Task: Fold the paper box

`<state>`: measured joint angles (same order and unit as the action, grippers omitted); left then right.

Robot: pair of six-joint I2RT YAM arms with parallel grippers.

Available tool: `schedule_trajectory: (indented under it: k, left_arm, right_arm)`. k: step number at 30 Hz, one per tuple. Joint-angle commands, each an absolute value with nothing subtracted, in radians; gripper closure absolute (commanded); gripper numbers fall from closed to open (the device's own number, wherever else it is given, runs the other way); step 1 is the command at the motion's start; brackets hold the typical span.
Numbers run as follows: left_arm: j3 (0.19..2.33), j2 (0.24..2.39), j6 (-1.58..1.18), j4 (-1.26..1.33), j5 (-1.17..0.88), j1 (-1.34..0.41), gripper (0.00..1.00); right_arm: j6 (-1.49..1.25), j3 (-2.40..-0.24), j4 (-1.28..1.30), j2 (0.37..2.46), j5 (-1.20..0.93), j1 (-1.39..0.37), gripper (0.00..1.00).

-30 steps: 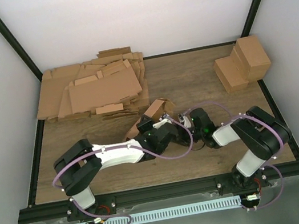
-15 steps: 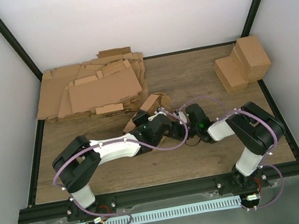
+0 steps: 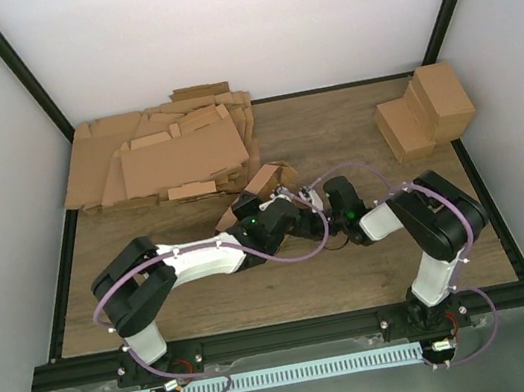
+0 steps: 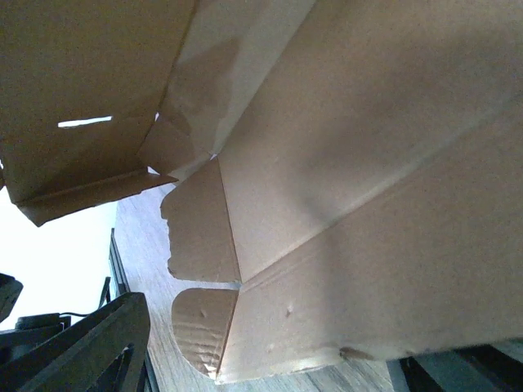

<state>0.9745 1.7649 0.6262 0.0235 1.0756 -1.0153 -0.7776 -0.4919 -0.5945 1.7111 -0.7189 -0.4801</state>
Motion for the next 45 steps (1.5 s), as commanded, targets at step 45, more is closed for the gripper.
schedule_trajectory:
  k: [45]
  left_arm:
    - [1.029, 1.805, 0.517, -0.062, 1.072, -1.003, 0.96]
  right_arm:
    - [-0.644, -0.408, -0.393, 1.554, -0.555, -0.433, 0.23]
